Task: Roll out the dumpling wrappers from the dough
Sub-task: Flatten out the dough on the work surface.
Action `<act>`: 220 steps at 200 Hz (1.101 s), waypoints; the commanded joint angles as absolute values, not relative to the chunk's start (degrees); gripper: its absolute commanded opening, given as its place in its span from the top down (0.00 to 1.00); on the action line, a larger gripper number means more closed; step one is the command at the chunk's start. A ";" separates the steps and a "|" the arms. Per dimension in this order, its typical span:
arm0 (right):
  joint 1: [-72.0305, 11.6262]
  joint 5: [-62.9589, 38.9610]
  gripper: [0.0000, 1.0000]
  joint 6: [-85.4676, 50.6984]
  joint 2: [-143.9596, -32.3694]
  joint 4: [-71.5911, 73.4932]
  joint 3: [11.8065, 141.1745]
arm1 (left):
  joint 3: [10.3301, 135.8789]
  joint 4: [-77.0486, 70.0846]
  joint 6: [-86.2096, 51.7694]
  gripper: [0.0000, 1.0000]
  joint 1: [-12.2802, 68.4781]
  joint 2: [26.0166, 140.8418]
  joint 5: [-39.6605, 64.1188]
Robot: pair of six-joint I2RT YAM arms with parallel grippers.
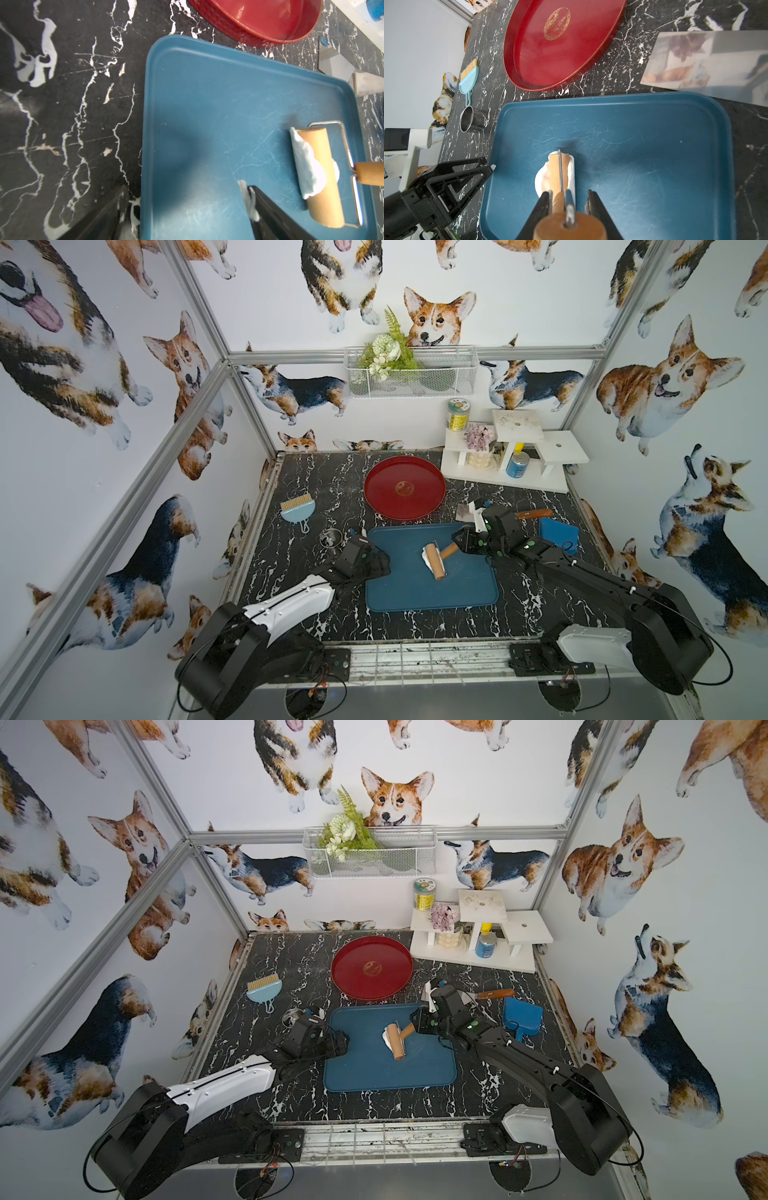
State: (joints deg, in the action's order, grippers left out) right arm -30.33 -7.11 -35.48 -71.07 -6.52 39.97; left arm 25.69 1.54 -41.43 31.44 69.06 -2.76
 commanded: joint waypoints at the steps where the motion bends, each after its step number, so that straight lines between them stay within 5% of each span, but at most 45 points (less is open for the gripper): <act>1: -30.42 -1.13 1.00 -32.11 -71.70 -18.11 40.13 | 26.40 1.46 -40.69 0.06 31.37 69.39 -2.81; 86: -28.84 5.73 1.00 -28.78 -70.11 -24.43 40.87 | 26.19 1.24 -40.87 0.06 31.38 69.26 -2.77; 220: -31.50 -7.71 1.00 -34.97 -72.00 -12.12 38.83 | 26.19 0.75 -40.96 0.06 31.40 68.58 -1.94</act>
State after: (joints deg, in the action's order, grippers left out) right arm -31.31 -8.75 -35.73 -71.37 -4.78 39.33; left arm 26.06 1.45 -41.08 31.44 69.10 -2.39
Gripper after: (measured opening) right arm 0.328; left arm 0.937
